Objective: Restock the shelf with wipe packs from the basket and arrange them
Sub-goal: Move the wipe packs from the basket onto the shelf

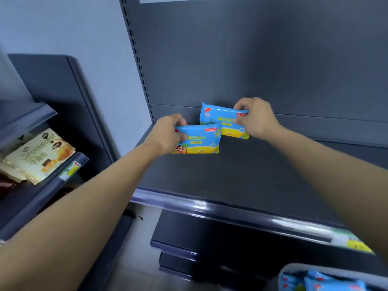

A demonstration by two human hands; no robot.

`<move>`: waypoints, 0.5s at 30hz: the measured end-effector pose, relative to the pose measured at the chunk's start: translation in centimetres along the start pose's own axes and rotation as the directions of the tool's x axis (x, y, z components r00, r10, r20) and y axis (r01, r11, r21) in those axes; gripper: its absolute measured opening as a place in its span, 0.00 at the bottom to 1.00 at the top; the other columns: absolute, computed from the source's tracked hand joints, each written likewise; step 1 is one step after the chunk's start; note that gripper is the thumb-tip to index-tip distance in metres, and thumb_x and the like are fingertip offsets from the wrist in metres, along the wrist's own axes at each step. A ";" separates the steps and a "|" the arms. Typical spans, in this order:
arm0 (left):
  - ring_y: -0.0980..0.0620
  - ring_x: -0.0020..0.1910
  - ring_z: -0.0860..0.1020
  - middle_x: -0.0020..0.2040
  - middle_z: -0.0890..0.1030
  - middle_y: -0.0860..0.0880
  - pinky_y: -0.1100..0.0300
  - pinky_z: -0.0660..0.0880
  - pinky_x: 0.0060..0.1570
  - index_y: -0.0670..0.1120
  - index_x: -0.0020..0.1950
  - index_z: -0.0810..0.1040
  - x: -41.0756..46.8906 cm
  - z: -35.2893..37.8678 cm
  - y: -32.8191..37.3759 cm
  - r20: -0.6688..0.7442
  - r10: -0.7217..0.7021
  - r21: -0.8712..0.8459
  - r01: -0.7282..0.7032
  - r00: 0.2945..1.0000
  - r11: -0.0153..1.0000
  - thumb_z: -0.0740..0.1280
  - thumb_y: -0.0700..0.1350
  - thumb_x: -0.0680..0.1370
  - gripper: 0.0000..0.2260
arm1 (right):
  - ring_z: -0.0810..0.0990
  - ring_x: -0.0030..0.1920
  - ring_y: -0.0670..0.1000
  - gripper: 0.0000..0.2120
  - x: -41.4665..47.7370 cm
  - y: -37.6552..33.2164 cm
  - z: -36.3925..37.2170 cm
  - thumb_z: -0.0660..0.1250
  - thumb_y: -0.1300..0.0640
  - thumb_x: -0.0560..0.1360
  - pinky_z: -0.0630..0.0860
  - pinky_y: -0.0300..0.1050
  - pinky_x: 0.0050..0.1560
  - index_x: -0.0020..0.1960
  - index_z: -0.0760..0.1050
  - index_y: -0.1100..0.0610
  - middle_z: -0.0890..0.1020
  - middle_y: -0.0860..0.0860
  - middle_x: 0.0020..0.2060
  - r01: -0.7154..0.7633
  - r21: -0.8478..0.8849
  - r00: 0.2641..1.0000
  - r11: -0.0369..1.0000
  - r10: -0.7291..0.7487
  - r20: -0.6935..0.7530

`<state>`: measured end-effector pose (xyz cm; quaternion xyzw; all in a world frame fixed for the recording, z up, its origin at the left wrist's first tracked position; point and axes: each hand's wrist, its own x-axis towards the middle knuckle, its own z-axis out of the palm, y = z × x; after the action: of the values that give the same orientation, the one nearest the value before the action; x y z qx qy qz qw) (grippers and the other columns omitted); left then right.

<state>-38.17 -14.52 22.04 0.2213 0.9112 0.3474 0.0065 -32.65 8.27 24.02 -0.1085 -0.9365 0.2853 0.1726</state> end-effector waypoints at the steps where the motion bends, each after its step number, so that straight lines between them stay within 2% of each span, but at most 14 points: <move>1: 0.57 0.33 0.71 0.38 0.74 0.50 0.64 0.68 0.30 0.47 0.43 0.73 1.4 -0.4 -1.1 0.009 -0.008 -0.004 0.009 1.000 1.000 0.69 0.36 0.72 0.08 | 0.76 0.46 0.57 0.07 1.6 -0.5 1.4 0.69 0.62 0.72 0.74 0.47 0.45 0.50 0.77 0.55 0.77 0.58 0.52 -0.009 0.001 1.000 1.000 0.009 0.011; 5: 0.59 0.32 0.71 0.35 0.74 0.53 0.67 0.67 0.29 0.47 0.41 0.74 6.3 -1.3 -4.7 0.065 -0.018 -0.018 0.019 0.998 1.000 0.69 0.35 0.72 0.08 | 0.77 0.51 0.57 0.07 6.9 -1.4 6.3 0.67 0.62 0.74 0.75 0.48 0.49 0.51 0.78 0.56 0.72 0.54 0.51 -0.051 -0.015 0.997 0.999 0.052 0.061; 10: 0.57 0.31 0.70 0.34 0.73 0.54 0.66 0.67 0.31 0.47 0.41 0.75 10.6 -0.4 -8.5 0.150 -0.032 -0.031 0.037 0.988 0.999 0.70 0.34 0.71 0.09 | 0.77 0.53 0.57 0.09 11.1 -1.1 11.0 0.65 0.63 0.76 0.74 0.47 0.52 0.53 0.79 0.56 0.77 0.57 0.55 -0.071 -0.036 0.989 0.997 0.076 0.128; 15: 0.57 0.30 0.71 0.34 0.74 0.52 0.65 0.68 0.30 0.47 0.42 0.75 13.1 0.5 -10.6 0.175 -0.046 -0.084 0.061 0.984 0.995 0.70 0.35 0.72 0.08 | 0.76 0.48 0.55 0.08 12.9 -0.6 13.7 0.66 0.60 0.75 0.75 0.49 0.50 0.54 0.76 0.57 0.78 0.57 0.53 -0.105 0.073 0.990 0.992 0.097 0.102</move>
<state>-54.16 -15.83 16.77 0.2256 0.8965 0.3668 0.1046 -49.83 4.86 17.13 -0.1346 -0.9253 0.3350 0.1158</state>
